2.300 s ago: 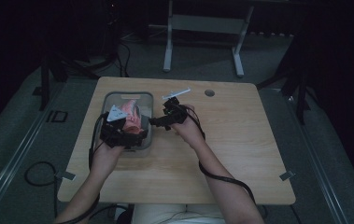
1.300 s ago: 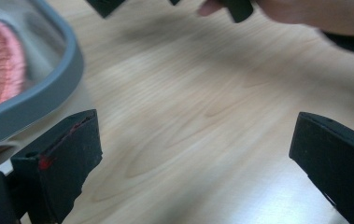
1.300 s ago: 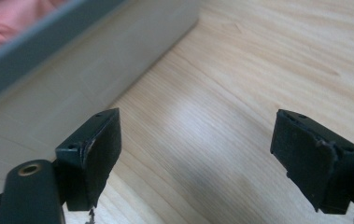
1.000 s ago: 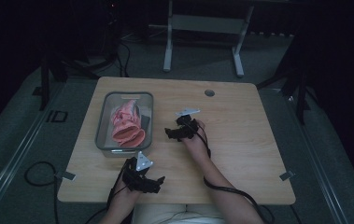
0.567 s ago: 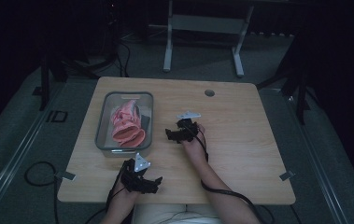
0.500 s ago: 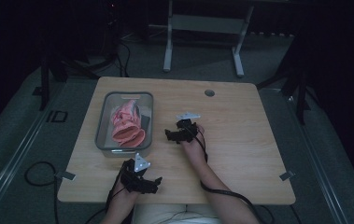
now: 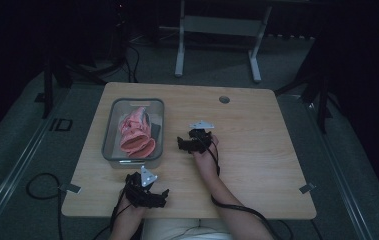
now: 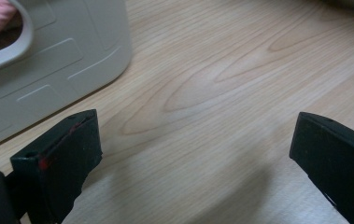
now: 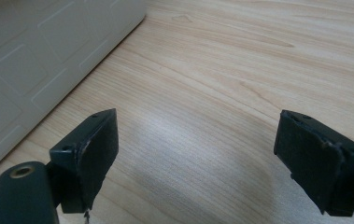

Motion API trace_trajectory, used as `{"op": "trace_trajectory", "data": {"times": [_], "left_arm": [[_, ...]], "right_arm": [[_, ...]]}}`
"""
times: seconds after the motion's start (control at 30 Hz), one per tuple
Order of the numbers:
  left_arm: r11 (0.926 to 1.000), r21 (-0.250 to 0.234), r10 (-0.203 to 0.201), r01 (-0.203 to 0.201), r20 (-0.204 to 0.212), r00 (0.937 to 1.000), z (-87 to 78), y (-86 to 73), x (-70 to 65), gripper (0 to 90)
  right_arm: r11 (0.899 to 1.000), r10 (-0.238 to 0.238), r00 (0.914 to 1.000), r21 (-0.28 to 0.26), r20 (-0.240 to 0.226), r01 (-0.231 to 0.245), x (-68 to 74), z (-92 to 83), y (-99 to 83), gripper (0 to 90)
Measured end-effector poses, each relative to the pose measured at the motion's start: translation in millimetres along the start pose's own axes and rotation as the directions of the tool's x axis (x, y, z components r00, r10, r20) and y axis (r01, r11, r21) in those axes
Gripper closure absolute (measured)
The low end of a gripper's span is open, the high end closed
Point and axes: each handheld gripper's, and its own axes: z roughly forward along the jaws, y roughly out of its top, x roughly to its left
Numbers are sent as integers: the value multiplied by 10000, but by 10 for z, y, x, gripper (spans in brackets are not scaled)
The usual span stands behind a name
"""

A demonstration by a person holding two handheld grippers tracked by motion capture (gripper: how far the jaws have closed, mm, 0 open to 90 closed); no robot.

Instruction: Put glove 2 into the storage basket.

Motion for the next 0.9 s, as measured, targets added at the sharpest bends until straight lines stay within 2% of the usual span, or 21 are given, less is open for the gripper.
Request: {"op": "trace_trajectory", "data": {"times": [0.2, 0.33, 0.63, 0.9], "left_arm": [[9993, 40, 372, -371, -467, 9982, 26, -9, -65, 11], [9990, 76, 450, -447, -585, 9973, 24, -8, -82, 10], [9983, 33, 581, -580, -763, 9954, 37, -16, -94, 7], [9982, -64, 582, -589, -729, 9956, 22, -18, -104, 7]], "right_arm": [[9999, -40, 9998, -141, 195, 42, 23, -28, -17, 138], [9997, -106, 9996, -196, 278, 112, 33, -33, -20, 137], [9997, -128, 9995, -192, 303, 134, 37, -32, -20, 136], [9994, -258, 9986, -213, 462, 268, 56, -33, -23, 136]]}}
